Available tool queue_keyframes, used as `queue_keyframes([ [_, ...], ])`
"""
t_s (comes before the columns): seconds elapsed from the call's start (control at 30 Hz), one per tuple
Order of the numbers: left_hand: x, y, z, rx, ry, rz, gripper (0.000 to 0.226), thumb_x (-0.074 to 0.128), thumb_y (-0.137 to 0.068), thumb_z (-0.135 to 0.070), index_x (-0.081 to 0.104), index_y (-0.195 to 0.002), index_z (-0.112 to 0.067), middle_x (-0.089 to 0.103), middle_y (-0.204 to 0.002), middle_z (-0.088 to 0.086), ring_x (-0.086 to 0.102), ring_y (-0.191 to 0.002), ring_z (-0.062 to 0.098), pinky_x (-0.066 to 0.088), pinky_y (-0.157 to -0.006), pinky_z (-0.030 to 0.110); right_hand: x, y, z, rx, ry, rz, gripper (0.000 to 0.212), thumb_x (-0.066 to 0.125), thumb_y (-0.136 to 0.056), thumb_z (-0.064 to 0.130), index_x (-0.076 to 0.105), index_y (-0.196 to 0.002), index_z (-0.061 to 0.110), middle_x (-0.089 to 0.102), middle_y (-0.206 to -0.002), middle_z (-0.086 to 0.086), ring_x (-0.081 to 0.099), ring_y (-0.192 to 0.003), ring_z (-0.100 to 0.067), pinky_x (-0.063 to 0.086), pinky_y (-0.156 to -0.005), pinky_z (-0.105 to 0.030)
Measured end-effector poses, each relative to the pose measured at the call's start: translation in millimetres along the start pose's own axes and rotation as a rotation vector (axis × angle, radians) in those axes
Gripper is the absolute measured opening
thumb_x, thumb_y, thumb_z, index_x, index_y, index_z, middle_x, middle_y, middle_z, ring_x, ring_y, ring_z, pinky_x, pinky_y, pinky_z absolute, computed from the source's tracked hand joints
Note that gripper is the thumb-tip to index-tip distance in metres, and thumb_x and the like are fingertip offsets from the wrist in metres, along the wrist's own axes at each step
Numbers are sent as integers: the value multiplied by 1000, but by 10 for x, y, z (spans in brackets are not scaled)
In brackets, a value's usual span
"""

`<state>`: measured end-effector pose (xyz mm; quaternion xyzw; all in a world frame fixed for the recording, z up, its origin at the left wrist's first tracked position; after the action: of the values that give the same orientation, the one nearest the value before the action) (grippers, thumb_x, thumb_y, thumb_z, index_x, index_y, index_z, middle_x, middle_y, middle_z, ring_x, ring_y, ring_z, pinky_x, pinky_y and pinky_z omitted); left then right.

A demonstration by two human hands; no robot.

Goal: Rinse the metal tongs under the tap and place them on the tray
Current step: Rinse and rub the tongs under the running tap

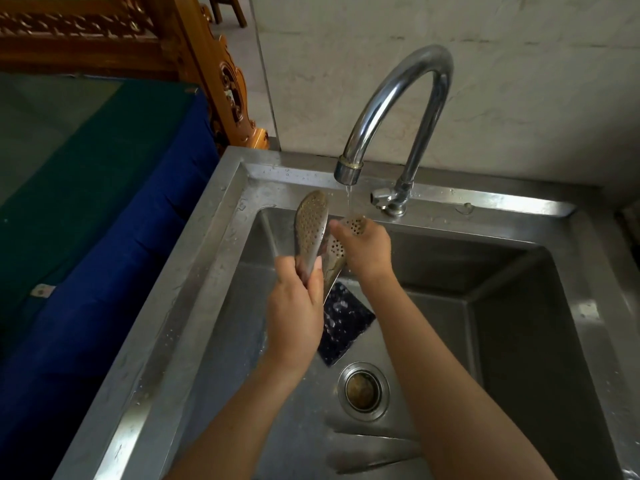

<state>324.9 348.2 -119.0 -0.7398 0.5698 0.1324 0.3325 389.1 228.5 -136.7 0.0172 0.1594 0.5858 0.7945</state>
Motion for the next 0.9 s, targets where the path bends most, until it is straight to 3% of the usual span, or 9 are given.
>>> queue_keyframes([
  [0.07, -28, -24, -35, 34, -16, -2, 26, 40, -89, -40, 37, -81, -14, 46, -57, -9, 41, -44, 3, 33, -39, 9, 42, 1, 13, 43, -75, -152, 39, 53, -92, 39, 50, -59, 17, 50, -52, -3, 45, -46, -11, 43, -49, -30],
  [0.17, -65, -87, -44, 135, -75, 30, 38, 36, -89, -45, 45, -82, -8, 50, -55, -4, 45, -43, 12, 27, -40, 12, 40, 28, 45, 83, -164, -236, 55, 35, -95, 50, 35, -50, 18, 36, -47, 4, 34, -43, -9, 33, -48, -25],
  [0.3, -129, -169, 27, 103, -99, 88, 53, 29, -86, -53, 47, -87, -2, 63, -57, 13, 63, -49, 30, 49, -41, 37, 132, 143, 93, -11, -78, 320, 25, 53, -92, 31, 56, -81, 9, 56, -65, 0, 51, -51, -6, 44, -47, -18],
  [0.37, -150, -175, 45, 74, -98, 79, 57, 27, -85, -55, 47, -90, -2, 64, -60, 16, 65, -52, 31, 52, -45, 44, 209, 242, 74, -22, -43, 493, 12, 63, -83, 14, 59, -72, 10, 58, -59, 5, 52, -50, -3, 44, -44, -13],
  [0.53, -174, -146, -5, 99, -113, 96, 52, 32, -88, -49, 48, -89, 1, 62, -57, 14, 63, -49, 31, 49, -40, 36, -6, 9, 167, 54, -39, 97, 22, 63, -87, 25, 59, -73, 8, 62, -72, -7, 58, -61, -18, 53, -61, -29],
  [0.63, -197, -169, -12, 92, -151, 105, 57, 28, -87, -52, 49, -88, 1, 62, -57, 16, 63, -49, 32, 50, -41, 40, -32, -37, 276, -123, 35, -66, 26, 51, -94, 28, 58, -75, 13, 55, -64, 5, 50, -50, 2, 46, -50, -15],
  [0.7, -207, -186, -15, 81, -164, 103, 60, 26, -86, -53, 49, -87, 1, 61, -56, 16, 62, -49, 33, 48, -41, 38, 108, 90, 247, -117, -26, -54, 20, 51, -94, 24, 52, -76, 16, 50, -63, 7, 49, -43, 8, 38, -41, -7],
  [0.8, -240, -206, -12, 69, -165, 84, 59, 26, -85, -52, 50, -86, 2, 60, -56, 16, 60, -47, 32, 44, -39, 33, 305, 277, 89, -35, 4, 99, 25, 59, -89, 21, 53, -67, 11, 55, -60, 1, 53, -48, -5, 45, -46, -19],
  [0.9, -266, -208, -22, 51, -134, 96, 60, 26, -86, -53, 49, -89, 1, 62, -58, 15, 62, -50, 31, 48, -41, 37, 217, 179, 137, -30, -23, 45, 35, 61, -88, 24, 50, -56, 16, 55, -52, 1, 54, -43, -7, 50, -46, -22],
])
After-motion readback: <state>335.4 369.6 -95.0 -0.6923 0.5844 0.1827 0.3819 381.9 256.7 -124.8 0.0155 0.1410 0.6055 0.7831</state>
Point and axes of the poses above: each hand's wrist, its own y-axis away from the middle knuckle, its own x-axis out of the palm, z = x × y, the point moved 3 cm from there along -y, towards the middle knuckle
